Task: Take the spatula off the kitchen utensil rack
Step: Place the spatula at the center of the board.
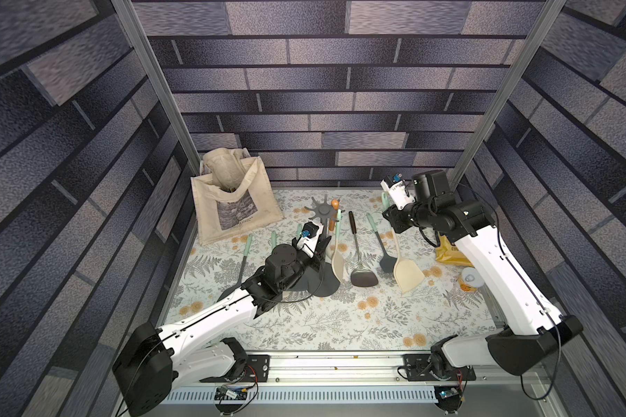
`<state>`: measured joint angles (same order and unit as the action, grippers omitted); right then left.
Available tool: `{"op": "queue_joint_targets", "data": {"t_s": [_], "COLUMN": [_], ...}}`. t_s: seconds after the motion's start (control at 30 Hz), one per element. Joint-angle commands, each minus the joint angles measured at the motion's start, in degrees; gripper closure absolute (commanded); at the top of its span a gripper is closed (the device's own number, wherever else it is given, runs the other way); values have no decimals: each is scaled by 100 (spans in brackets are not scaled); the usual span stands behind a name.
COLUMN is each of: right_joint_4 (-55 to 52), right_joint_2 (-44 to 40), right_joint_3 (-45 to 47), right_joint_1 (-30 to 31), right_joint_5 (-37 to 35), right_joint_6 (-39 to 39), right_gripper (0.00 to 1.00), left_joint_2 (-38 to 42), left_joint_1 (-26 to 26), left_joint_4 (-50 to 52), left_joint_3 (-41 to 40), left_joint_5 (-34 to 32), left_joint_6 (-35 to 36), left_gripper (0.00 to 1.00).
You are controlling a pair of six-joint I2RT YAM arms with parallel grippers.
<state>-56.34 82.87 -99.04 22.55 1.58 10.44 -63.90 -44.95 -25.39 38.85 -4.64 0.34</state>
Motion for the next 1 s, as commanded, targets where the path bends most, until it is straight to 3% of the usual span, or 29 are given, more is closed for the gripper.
{"op": "queue_joint_targets", "data": {"t_s": [0.0,0.33,0.97], "right_joint_4": [-588,-1196,40], "right_joint_2": [499,1948,3483], "right_joint_3": [-654,-2023,-1946], "right_joint_1": [-367,-1135,-1733], "right_joint_5": [174,261,412], "right_joint_6": [230,588,745], "right_gripper": [100,100,100], "left_joint_2": [9,-22,-79], "left_joint_1": [52,30,-23], "left_joint_4": [236,238,336], "left_joint_3": [-150,-185,-124], "left_joint_5": [-201,-195,-203], "left_joint_6": [102,87,89], "left_gripper": [86,86,86]}}
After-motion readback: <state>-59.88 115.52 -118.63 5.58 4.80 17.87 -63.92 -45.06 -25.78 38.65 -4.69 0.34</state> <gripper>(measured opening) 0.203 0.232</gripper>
